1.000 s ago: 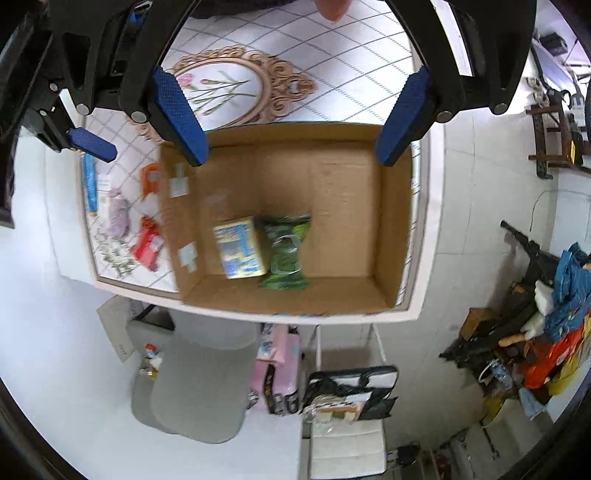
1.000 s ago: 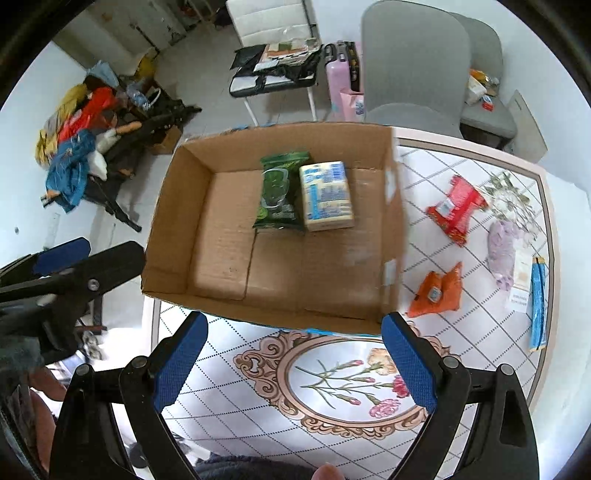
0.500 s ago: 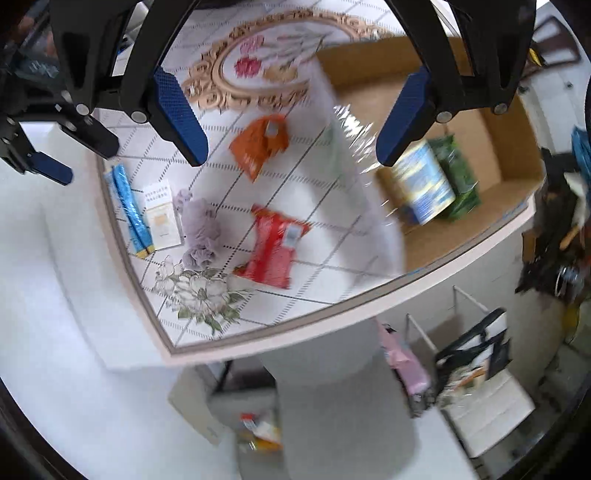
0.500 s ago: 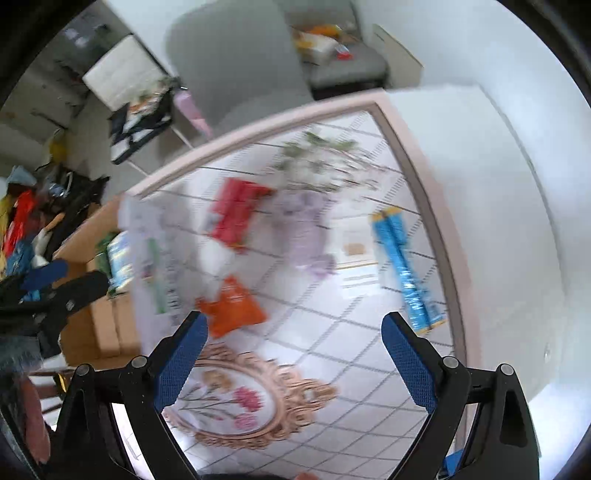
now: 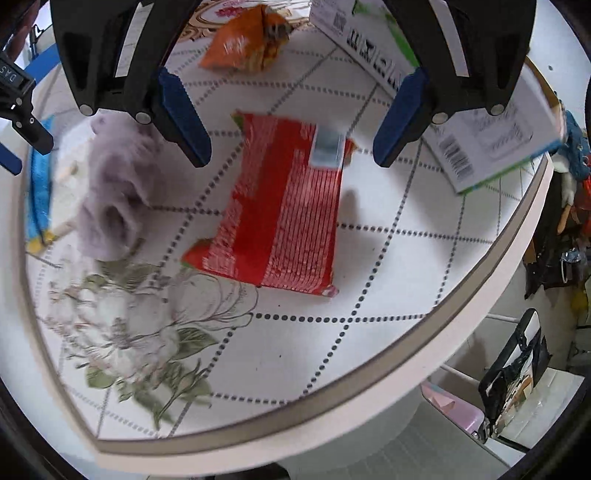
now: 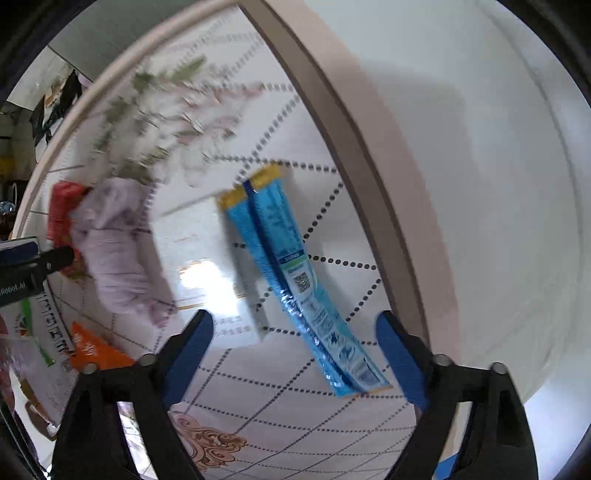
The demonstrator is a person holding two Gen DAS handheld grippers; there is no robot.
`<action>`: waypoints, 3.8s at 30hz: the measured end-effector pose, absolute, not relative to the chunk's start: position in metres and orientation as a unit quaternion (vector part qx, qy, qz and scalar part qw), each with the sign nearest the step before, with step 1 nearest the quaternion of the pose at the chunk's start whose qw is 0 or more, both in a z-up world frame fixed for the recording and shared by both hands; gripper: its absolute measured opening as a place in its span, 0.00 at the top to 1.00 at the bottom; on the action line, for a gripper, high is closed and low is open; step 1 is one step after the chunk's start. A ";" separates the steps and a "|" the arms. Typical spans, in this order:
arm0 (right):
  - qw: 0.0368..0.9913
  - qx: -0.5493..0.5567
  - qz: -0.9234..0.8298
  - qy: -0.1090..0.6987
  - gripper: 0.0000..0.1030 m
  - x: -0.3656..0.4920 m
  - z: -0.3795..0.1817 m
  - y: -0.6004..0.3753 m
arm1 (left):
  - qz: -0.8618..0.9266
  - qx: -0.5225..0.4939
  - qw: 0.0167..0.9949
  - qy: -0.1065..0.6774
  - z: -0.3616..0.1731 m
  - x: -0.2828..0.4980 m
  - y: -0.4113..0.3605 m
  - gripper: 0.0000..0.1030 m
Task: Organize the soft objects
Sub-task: 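Grasp the red snack bag with the left tool while the right tool grasps the blue tube, then carry the red bag and blue tube into the box and release both, then grasp the orange snack bag with the left tool while the right tool grasps the white cigarette box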
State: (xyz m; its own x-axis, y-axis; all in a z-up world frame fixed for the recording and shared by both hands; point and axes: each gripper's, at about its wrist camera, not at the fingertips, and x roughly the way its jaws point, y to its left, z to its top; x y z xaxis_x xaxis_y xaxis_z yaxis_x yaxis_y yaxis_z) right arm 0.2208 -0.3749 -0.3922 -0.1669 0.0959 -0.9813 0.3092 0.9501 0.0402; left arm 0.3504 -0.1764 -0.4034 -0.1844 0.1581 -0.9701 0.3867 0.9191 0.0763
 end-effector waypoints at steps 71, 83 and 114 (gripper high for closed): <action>0.702 0.006 0.069 0.709 0.86 0.272 -0.273 0.025 | 0.003 -0.131 0.689 0.712 -0.278 0.264 0.232 0.57; 0.684 -0.006 0.028 0.729 0.83 0.303 -0.332 0.029 | 0.025 -0.096 0.653 0.751 -0.338 0.303 0.243 0.55; 0.744 -0.024 0.078 0.663 0.10 0.194 -0.233 0.051 | 0.039 -0.085 0.762 0.641 -0.214 0.183 0.235 0.01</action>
